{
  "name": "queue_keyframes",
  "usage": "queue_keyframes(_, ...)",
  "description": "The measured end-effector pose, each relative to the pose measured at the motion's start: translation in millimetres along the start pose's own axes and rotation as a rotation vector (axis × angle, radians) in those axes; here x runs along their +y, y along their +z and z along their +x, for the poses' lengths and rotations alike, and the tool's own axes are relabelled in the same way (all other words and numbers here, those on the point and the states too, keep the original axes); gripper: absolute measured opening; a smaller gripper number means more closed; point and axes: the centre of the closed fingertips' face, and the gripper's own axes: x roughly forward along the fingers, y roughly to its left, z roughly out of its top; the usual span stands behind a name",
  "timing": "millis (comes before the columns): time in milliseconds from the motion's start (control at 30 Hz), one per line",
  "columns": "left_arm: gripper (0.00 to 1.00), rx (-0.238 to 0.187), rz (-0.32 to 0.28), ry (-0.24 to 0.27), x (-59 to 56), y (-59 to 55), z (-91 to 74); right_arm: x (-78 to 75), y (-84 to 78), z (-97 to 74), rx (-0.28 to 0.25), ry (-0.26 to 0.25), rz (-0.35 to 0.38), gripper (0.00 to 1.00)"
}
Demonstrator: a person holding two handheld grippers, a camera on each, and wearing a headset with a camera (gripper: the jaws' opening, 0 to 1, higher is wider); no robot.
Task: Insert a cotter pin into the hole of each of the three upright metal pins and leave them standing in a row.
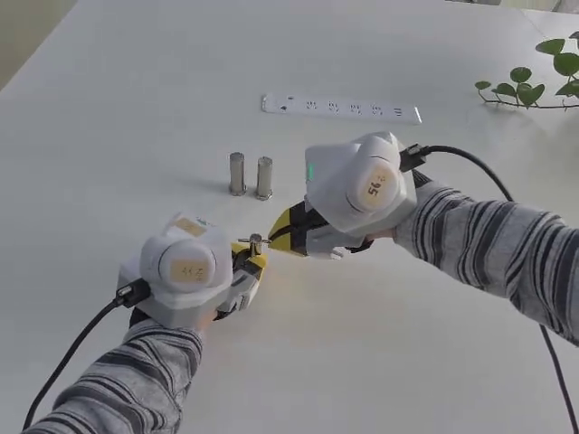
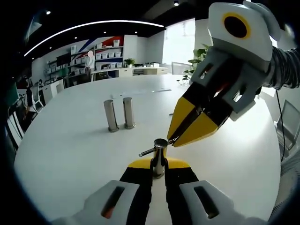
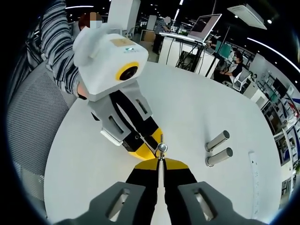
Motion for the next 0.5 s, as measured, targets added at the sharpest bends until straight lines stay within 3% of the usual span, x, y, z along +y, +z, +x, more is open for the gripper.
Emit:
queue_keyframes(367, 0.05, -0.002, 0.002, 0.007, 0.2, -0.4, 1.0, -1.9, 2.5, 4.6, 0.005, -0.001, 0.015, 0.0)
queue_keyframes(500, 0.05, 0.0, -0.002, 0.008, 0.9, -0.6, 1.2, -2.8, 4.5, 5.5, -0.009, -0.004, 0.067, 0.0)
